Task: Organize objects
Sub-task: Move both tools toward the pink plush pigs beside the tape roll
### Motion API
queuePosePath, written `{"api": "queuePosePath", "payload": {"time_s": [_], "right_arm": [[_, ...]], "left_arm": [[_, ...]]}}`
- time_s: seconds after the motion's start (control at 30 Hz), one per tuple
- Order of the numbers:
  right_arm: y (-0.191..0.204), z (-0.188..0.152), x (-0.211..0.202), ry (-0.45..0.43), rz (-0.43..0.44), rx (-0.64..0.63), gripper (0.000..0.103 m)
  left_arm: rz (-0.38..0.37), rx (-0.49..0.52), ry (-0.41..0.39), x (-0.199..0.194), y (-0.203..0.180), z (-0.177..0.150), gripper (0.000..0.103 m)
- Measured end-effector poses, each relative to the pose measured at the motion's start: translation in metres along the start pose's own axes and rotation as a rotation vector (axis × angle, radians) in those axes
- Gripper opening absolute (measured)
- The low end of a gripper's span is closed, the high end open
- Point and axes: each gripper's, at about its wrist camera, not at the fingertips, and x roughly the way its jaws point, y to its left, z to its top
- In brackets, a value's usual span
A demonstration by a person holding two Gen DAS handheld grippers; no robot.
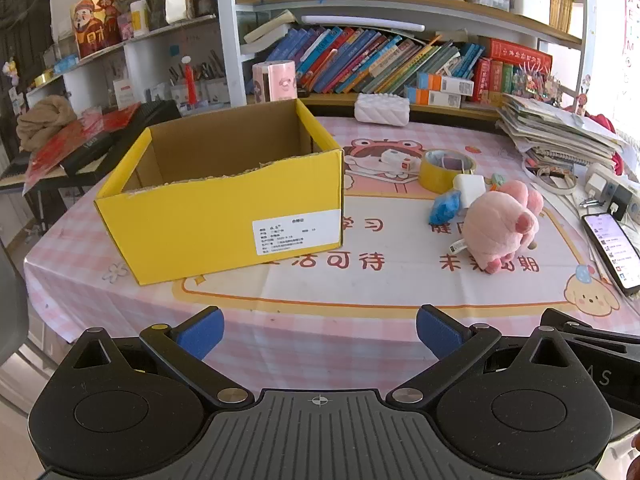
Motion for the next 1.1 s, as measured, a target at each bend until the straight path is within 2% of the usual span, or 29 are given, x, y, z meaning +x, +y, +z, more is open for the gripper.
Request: {"api": "queuePosePath", "payload": {"time_s": [1.1], "right_arm": [[0.0045,0.0041,0.0086,0.011,0.004,-0.011,0.103]], "left_arm": [[-0.001,-0.006,0.013,0.0085,0.0032,0.0022,0.103]]}}
